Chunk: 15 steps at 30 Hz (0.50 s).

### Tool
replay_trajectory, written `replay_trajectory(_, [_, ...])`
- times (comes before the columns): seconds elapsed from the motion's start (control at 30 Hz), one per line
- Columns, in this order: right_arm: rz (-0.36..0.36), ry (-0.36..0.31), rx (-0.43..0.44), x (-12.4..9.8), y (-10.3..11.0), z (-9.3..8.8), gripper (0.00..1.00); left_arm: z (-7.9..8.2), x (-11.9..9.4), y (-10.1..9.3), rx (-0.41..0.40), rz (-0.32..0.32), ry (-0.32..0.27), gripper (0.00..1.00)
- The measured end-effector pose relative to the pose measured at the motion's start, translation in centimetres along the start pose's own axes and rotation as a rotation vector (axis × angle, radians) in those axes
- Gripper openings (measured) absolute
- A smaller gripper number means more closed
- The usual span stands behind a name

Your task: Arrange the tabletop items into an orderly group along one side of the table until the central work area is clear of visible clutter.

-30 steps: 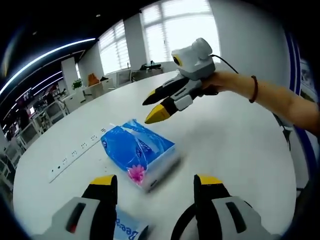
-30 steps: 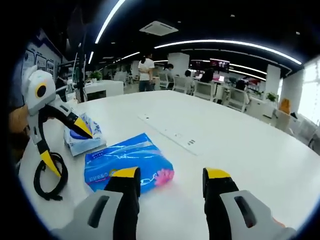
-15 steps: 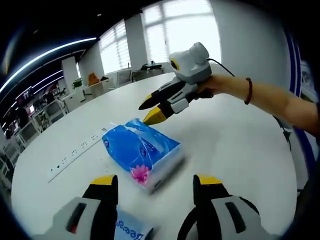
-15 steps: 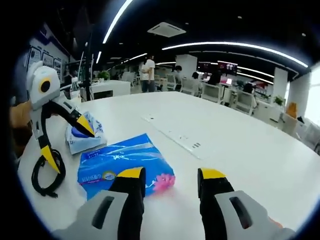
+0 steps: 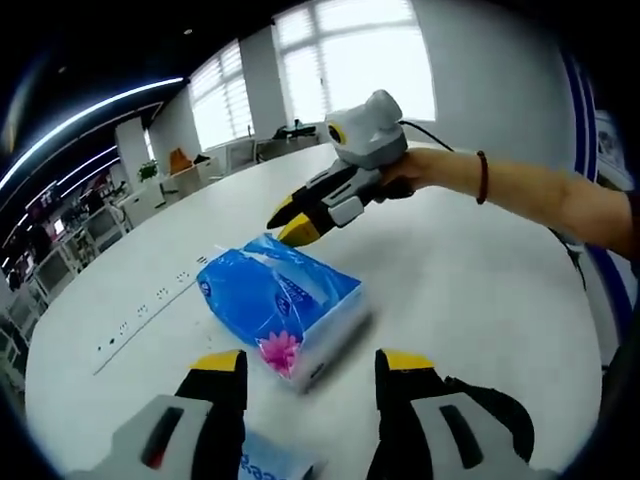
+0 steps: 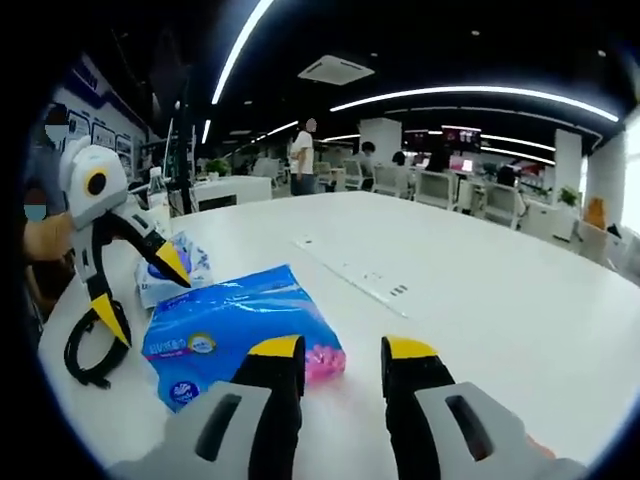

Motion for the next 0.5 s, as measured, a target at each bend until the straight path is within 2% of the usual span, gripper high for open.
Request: replay_trajectory(0.5, [0.047, 0.005, -0.023, 0.13, 0.34, 0.33, 0.13, -0.03, 0.38, 0.06, 0.008, -0.001, -0.004, 0.4])
Point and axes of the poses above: the point that each gripper's makers call its tool centre point, and the gripper's own axes: x roughly forward along the fingers, y roughly to its left, z roughly out of its top, the point moved 10 cm from there along -x, roughly backward along the fingers, and after that the axes turned 10 degrees about x, right-handed, at the moved point
